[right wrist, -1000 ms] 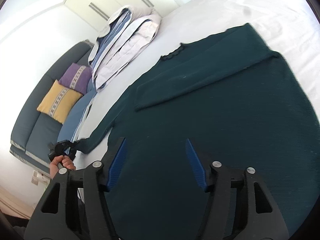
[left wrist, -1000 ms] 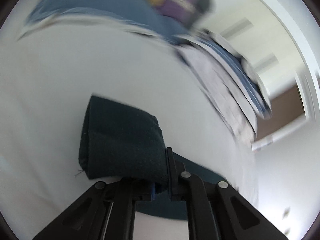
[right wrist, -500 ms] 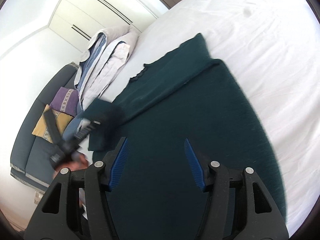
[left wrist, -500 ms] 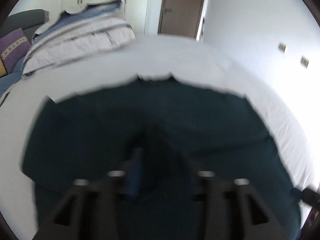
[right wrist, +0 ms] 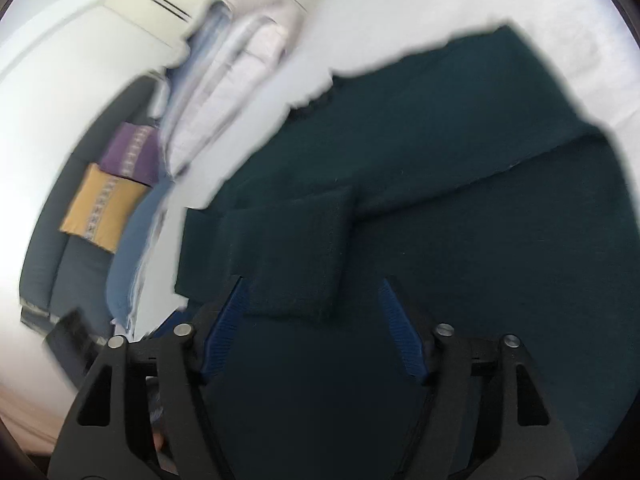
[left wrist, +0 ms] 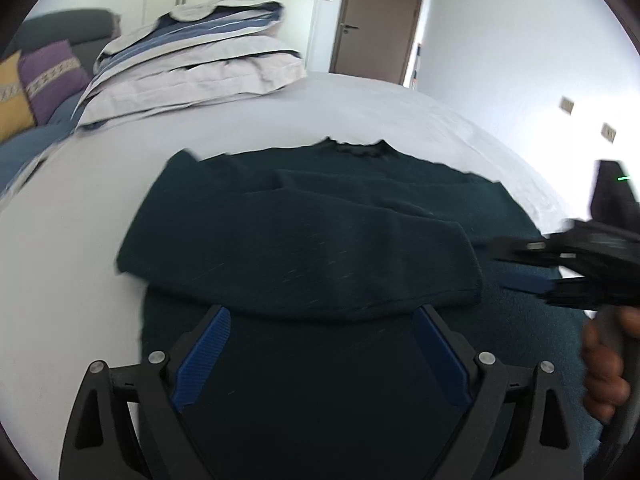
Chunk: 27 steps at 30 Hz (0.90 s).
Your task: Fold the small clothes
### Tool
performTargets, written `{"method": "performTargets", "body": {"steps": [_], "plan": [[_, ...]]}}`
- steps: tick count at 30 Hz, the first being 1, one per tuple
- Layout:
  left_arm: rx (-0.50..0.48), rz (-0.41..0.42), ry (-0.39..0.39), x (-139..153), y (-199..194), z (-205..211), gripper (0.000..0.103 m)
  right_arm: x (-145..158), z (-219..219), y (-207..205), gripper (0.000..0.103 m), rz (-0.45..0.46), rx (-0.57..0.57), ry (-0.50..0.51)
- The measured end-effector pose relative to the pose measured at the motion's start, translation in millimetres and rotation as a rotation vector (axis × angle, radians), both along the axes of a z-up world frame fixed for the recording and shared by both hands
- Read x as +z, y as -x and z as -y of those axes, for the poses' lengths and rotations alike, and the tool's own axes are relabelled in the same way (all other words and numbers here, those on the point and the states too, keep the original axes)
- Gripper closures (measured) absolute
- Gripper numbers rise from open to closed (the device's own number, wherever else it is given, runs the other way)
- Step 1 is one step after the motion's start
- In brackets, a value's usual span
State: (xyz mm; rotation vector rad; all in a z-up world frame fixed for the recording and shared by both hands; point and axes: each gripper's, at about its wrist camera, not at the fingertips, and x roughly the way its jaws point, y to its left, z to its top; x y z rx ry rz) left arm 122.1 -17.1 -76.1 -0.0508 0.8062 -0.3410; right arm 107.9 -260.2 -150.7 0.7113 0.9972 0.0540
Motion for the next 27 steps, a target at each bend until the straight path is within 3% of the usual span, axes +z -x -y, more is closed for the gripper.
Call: {"method": "performTargets", "body": {"steps": [5, 6, 7, 9, 10, 14, 19, 25, 27], "plan": [[0.089, -0.033, 0.1, 0, 0, -50, 0.01, -13, -6, -35, 0.037, -0.011, 0.008, 0.054], [0.101, -0.038, 0.11, 0, -3, -55, 0.012, -16, -8, -41, 0.046, -0.023, 0.018, 0.082], [0.118, -0.043, 0.121, 1, -5, -64, 0.013, -17, -12, -43, 0.065, -0.033, 0.025, 0.099], [0.138, -0.039, 0.136, 4, -9, -76, 0.014, -14, -14, -51, 0.09, -0.041, 0.06, 0.107], [0.151, -0.032, 0.145, 6, -11, -82, 0.014, -8, -19, -52, 0.096, -0.023, 0.078, 0.12], [0.22, -0.028, 0.179, 13, -28, -107, 0.016, 35, -31, -55, 0.097, 0.08, 0.14, 0.222], [0.27, -0.011, 0.171, 23, -59, -125, 0.018, 82, -11, -65, 0.097, 0.193, 0.164, 0.301], [0.299, -0.068, 0.125, 10, -112, -121, 0.019, 73, 18, -83, 0.097, 0.171, 0.156, 0.35], [0.298, -0.102, 0.101, 0, -130, -116, 0.028, 62, 27, -84, 0.097, 0.165, 0.138, 0.329]]}}
